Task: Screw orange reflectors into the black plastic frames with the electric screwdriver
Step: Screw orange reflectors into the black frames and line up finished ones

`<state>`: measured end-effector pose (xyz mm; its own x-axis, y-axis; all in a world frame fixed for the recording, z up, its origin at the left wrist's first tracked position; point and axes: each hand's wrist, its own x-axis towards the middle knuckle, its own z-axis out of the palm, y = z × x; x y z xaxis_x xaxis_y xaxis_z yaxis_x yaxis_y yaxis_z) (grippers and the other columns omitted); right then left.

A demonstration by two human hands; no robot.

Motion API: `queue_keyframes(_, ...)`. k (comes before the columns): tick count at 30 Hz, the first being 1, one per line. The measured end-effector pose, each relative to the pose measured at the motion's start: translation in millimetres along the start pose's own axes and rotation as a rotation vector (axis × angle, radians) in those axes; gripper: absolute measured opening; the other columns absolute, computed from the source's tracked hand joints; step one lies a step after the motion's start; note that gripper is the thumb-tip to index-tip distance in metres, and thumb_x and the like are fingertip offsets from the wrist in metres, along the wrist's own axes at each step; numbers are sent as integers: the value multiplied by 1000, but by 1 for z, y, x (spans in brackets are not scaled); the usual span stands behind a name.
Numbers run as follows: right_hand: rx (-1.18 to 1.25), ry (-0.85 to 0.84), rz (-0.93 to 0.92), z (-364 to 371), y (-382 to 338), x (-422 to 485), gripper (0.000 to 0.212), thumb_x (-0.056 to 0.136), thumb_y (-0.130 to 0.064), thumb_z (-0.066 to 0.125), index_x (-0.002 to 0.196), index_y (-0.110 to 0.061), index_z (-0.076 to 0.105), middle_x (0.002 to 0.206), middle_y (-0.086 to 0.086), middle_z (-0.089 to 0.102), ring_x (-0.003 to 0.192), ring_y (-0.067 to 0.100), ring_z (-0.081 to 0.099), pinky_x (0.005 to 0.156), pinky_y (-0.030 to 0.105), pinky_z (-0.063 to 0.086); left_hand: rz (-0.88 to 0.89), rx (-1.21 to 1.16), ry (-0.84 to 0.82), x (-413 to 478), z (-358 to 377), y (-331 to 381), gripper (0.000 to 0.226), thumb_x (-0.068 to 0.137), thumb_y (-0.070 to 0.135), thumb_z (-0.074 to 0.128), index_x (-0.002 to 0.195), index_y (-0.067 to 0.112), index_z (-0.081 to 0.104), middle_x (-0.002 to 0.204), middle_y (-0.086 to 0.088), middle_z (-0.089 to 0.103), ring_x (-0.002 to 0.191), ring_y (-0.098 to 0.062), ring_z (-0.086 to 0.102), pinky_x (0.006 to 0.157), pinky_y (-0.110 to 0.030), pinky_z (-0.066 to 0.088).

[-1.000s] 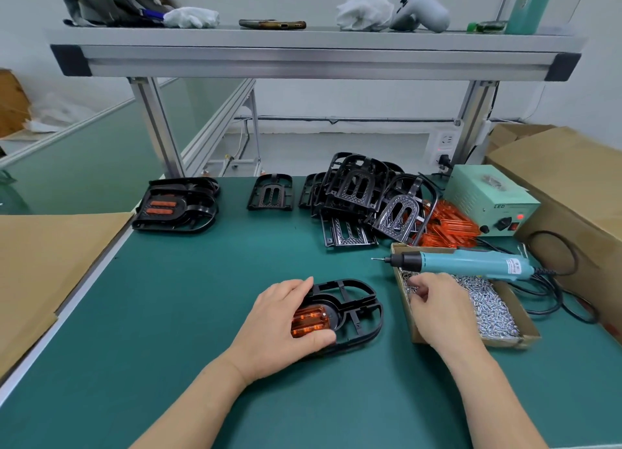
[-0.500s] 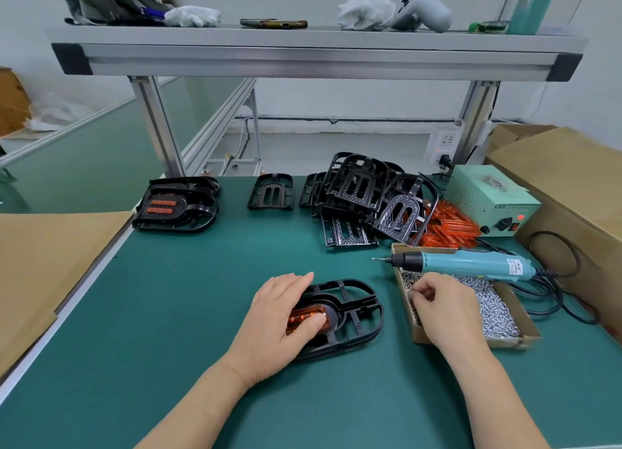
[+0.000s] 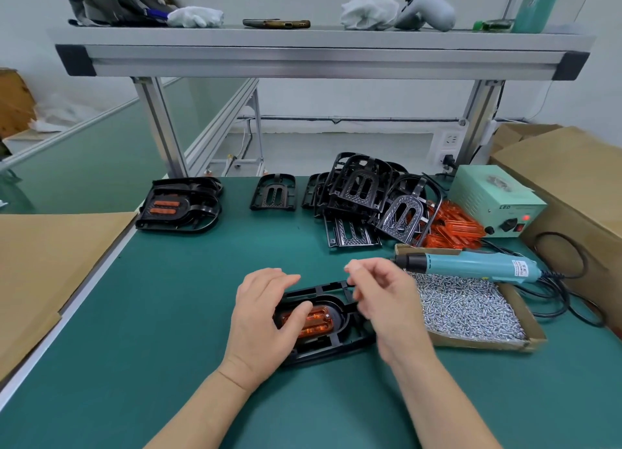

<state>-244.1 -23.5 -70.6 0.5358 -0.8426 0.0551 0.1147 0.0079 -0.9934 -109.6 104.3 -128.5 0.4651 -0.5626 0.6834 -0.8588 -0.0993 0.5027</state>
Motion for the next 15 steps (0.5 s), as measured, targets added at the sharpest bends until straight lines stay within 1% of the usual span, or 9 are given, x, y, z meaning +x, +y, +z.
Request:
queue_keyframes(2,65,-22,61,15,2,-3,15,92,-11,70,79,-5,69,62,0,59,49,5,45,44,14,33,24,8,34,1,0,-1,36,86,40,66,110,13,72,109,9,59,111,-18,54,97,-46,46)
queue_keyframes(4,76,-33,85,24,3,-4,17,93,-13,70,80,-3,68,60,-4,58,48,4,44,45,15,35,39,11,62,2,1,-2,35,86,40,68,108,12,73,107,8,61,109,-20,56,95,-46,47)
queue_keyframes(7,40,-57,71,32,7,-6,20,92,-15,72,74,-7,66,57,-7,56,49,5,43,50,16,37,59,18,106,2,1,-3,32,86,37,69,104,11,74,102,5,66,106,-21,58,93,-46,48)
queue_keyframes(10,-38,-88,43,37,12,-7,24,90,-17,74,68,-13,65,55,-11,53,52,6,42,54,20,37,81,47,154,2,2,-4,28,88,33,68,99,8,75,95,2,70,103,-24,60,90,-47,48)
queue_keyframes(12,-122,-101,3,38,16,-7,23,89,-20,75,68,-17,67,57,-12,58,54,4,46,59,21,40,98,65,179,2,2,-4,25,89,30,68,96,7,75,92,1,71,100,-26,62,88,-48,49)
queue_keyframes(15,-286,-110,-81,38,21,-8,20,88,-25,75,70,-19,69,61,-15,64,55,0,51,61,15,42,103,75,195,3,2,-2,21,88,27,70,91,7,76,88,1,70,97,-26,63,87,-47,49)
